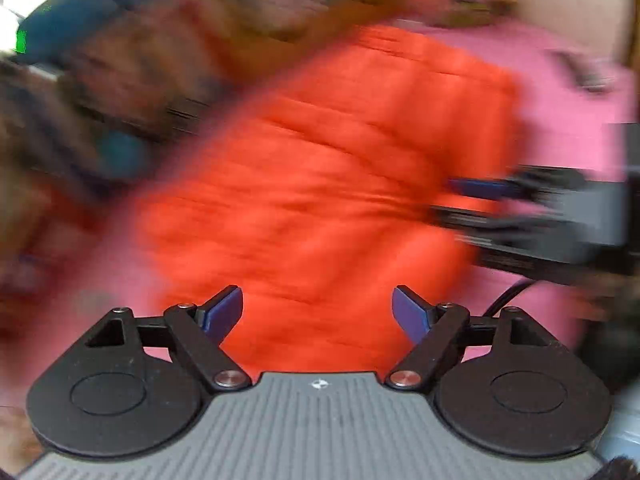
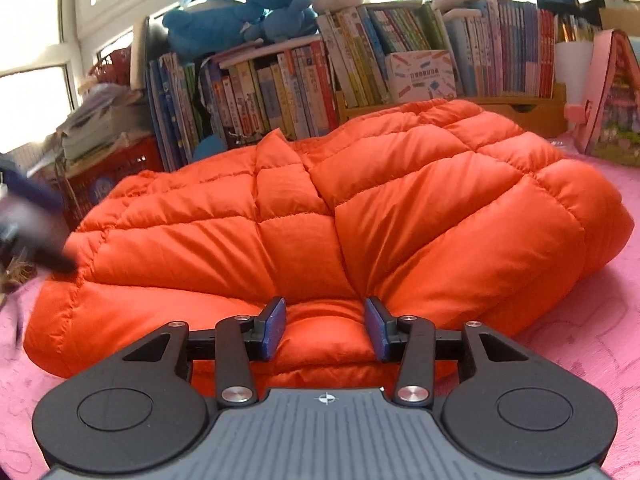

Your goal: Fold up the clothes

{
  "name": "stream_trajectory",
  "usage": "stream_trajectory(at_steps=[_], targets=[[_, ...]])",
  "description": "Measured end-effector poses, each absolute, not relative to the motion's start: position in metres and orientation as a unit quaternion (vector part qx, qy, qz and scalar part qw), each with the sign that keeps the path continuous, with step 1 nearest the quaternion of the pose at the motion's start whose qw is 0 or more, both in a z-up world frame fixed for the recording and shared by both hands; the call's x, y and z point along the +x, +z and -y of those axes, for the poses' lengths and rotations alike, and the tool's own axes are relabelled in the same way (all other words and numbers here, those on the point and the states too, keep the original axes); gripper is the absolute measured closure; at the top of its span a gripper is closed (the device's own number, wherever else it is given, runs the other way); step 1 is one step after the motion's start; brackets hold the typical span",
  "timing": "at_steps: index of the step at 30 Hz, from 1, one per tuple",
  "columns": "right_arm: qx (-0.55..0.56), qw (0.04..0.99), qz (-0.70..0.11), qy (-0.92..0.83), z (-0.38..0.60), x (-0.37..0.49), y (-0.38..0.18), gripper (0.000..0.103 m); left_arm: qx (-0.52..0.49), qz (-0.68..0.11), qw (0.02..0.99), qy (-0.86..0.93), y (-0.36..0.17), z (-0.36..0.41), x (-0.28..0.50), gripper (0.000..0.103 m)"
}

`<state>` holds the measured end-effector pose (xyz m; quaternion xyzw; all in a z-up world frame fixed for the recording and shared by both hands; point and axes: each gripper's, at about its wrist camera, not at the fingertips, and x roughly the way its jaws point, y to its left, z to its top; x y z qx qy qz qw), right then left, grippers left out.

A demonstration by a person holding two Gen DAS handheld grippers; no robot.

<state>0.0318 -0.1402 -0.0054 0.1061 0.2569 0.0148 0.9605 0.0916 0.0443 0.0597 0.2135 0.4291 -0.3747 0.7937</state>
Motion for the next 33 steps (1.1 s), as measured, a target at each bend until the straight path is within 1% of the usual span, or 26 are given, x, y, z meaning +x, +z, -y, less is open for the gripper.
stream_trajectory(at_steps=[1,2,5,7,8,12,13,15,16,17,19,22,25,27,29,31,33], targets=[[0.109,0.960,-0.256,0.018,0.141,0.032,-0.006,0.054,0.231,-0.441,0.776,-0.388,0.057,-0.033,0.093,0.013],[0.111,0.960,-0.256,0.022,0.141,0.032,-0.006,0.052,0.257,-0.448,0.762,-0.391,0.053,-0.027,0.089,0.013],[0.117,0.960,-0.254,0.029,0.142,0.032,-0.006,0.050,0.350,-0.454,0.733,-0.367,0.039,-0.027,0.068,0.014],[0.120,0.959,-0.254,0.030,0.142,0.032,-0.006,0.050,0.372,-0.464,0.712,-0.372,0.036,-0.032,0.063,0.016],[0.121,0.959,-0.254,0.031,0.142,0.032,-0.006,0.048,0.378,-0.467,0.699,-0.387,0.036,-0.035,0.059,0.019],[0.117,0.959,-0.254,0.035,0.140,0.033,-0.006,0.046,0.372,-0.446,0.622,-0.525,0.050,-0.046,0.030,0.019],[0.116,0.959,-0.255,0.035,0.140,0.033,-0.006,0.045,0.371,-0.434,0.618,-0.541,0.054,-0.048,0.025,0.018],[0.113,0.960,-0.255,0.033,0.138,0.033,-0.005,0.045,0.365,-0.397,0.645,-0.541,0.061,-0.051,0.022,0.015],[0.110,0.960,-0.256,0.032,0.137,0.033,-0.005,0.045,0.352,-0.388,0.666,-0.531,0.063,-0.055,0.026,0.011],[0.106,0.960,-0.256,0.031,0.136,0.034,-0.005,0.045,0.327,-0.391,0.693,-0.509,0.063,-0.061,0.036,0.006],[0.099,0.961,-0.257,0.029,0.134,0.034,-0.005,0.045,0.276,-0.419,0.738,-0.451,0.058,-0.075,0.063,0.000],[0.094,0.961,-0.257,0.027,0.134,0.034,-0.005,0.045,0.201,-0.472,0.777,-0.364,0.048,-0.096,0.099,0.000],[0.097,0.961,-0.257,0.029,0.136,0.034,-0.005,0.045,0.117,-0.469,0.804,-0.347,0.050,-0.114,0.112,0.000],[0.096,0.961,-0.257,0.029,0.136,0.033,-0.005,0.045,0.075,-0.468,0.797,-0.374,0.050,-0.117,0.113,0.000],[0.102,0.961,-0.254,0.031,0.136,0.033,-0.005,0.045,0.067,-0.481,0.764,-0.425,0.049,-0.108,0.109,0.000],[0.123,0.961,-0.241,0.050,0.143,0.028,-0.004,0.043,0.115,-0.477,0.745,-0.453,0.055,-0.088,0.096,0.000],[0.202,0.948,-0.187,0.158,0.162,0.008,-0.001,0.043,0.153,-0.452,0.735,-0.481,0.062,-0.075,0.080,0.000]])
